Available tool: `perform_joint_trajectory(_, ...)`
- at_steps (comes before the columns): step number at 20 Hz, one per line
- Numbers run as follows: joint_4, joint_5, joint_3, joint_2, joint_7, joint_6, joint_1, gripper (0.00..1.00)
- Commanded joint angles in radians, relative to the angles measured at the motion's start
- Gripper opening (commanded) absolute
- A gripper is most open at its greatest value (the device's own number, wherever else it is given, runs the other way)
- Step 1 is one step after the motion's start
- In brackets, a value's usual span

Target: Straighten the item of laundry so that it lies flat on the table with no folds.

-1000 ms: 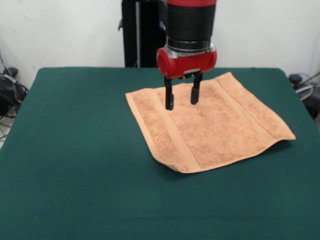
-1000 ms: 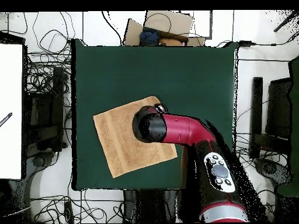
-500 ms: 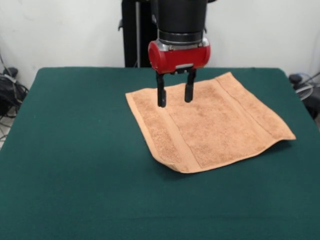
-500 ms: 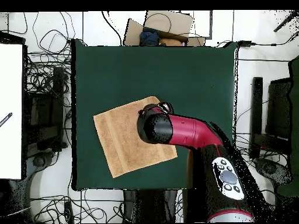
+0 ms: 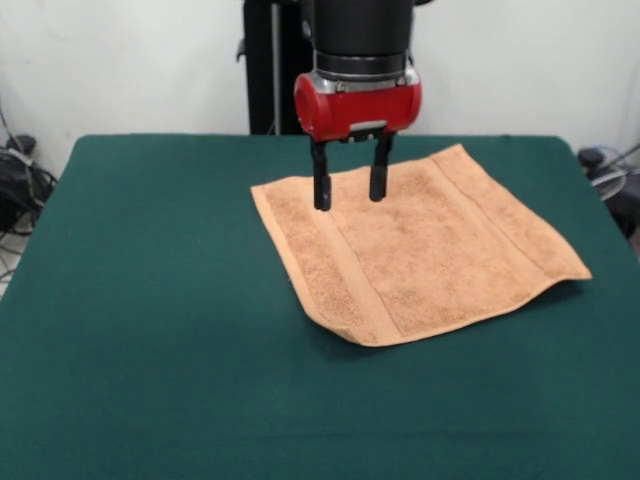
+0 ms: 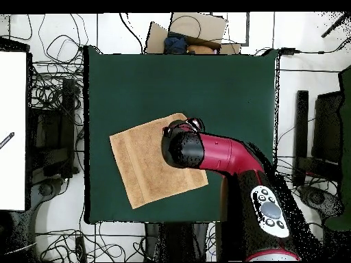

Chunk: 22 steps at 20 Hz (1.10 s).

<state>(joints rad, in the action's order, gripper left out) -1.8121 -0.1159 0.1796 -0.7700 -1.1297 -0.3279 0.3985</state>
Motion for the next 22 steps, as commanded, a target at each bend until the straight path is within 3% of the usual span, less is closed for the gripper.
perform_joint_trajectory(1,-0.026,0.006,0.047,0.062,-0.171,0.003,-0.009,1.0)
perform_joint_trajectory(22,0.108,-0.032,-0.05,0.31,-0.186,0.176,-0.091,1.0)
